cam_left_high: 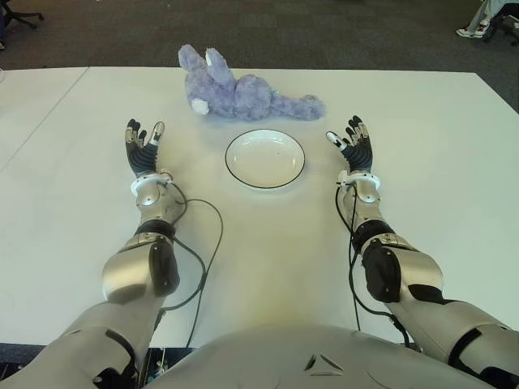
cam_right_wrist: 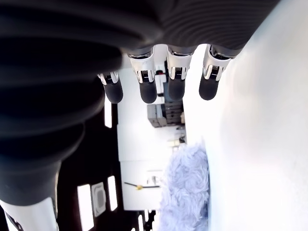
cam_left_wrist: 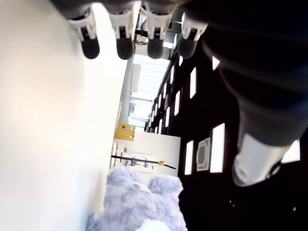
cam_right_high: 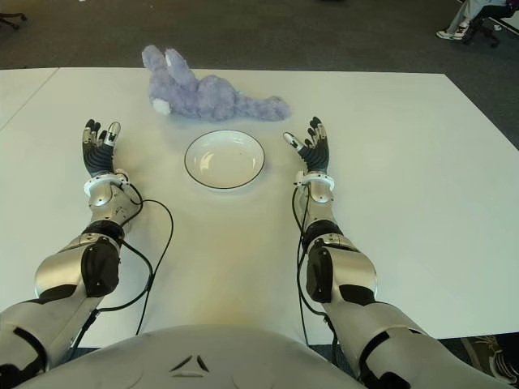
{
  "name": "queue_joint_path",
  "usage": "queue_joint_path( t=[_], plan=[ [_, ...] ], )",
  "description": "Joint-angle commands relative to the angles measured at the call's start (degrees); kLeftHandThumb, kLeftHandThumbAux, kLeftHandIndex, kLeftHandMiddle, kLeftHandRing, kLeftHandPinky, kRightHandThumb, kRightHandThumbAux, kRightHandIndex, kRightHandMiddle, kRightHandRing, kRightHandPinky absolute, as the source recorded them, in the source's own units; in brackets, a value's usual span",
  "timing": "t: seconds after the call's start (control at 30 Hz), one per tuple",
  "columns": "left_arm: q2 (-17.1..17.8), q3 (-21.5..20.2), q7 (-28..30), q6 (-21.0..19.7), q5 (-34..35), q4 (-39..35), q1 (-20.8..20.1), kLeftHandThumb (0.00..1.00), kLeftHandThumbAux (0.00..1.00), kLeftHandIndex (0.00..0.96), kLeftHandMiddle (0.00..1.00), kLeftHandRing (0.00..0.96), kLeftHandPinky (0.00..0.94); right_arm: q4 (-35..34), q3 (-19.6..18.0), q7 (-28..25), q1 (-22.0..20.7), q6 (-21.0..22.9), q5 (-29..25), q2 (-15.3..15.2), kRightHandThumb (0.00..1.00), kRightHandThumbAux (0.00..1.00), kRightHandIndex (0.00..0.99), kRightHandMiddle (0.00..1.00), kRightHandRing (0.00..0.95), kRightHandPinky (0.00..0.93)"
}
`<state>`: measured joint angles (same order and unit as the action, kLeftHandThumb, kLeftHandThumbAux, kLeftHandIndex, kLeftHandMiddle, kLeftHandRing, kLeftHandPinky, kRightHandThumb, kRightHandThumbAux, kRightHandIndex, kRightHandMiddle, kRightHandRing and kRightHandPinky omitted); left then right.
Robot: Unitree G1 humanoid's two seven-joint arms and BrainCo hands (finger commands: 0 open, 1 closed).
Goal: Put the doll into the plate.
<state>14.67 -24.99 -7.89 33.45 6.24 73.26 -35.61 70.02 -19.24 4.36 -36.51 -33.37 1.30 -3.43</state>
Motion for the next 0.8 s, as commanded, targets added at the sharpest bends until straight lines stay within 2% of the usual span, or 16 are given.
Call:
queue_joint_path(
  t=[0.03,0.23,0.47,0.67,0.73,0.8],
  plan=[
    [1.9,5.3,-5.1,-2.9,-5.9,1.9,-2.7,0.081,0.707,0.000,0.000,0.000,0.008,8.2,-0.2,1.1,12.4,10.0,-0.3,3.8,0.000,0.732,0.038,0.035,0.032,0.059],
    [5.1,12.9,-8.7,-5.4,-14.1,2.2,-5.7,0.093,0.672,0.000,0.000,0.000,0.000,8.2,0.4,1.4,12.5,9.7,0.2,3.7,0.000,0.731,0.036,0.035,0.033,0.058],
    [7.7,18.6,-9.1,-8.8,-20.0,3.0,-9.0,0.083,0.615,0.000,0.000,0.000,0.000,8.2,0.0,1.2,12.3,10.1,0.0,3.9,0.000,0.742,0.035,0.035,0.034,0.062],
    [9.8,24.1,-10.3,-9.5,-25.7,3.1,-12.2,0.086,0.596,0.000,0.000,0.002,0.000,8.2,-0.6,0.6,12.3,10.4,-0.7,4.1,0.000,0.746,0.038,0.033,0.031,0.052],
    [12.7,31.1,-13.1,-10.6,-32.9,2.9,-14.7,0.104,0.576,0.000,0.000,0.000,0.000,8.2,-0.5,0.6,12.3,10.3,-0.6,4.2,0.000,0.762,0.037,0.032,0.029,0.058],
    [14.1,34.7,-14.5,-11.5,-36.6,2.9,-16.1,0.109,0.568,0.000,0.000,0.000,0.000,8.2,-0.6,0.6,12.2,10.3,-0.6,4.3,0.000,0.772,0.037,0.033,0.030,0.065]
  ],
)
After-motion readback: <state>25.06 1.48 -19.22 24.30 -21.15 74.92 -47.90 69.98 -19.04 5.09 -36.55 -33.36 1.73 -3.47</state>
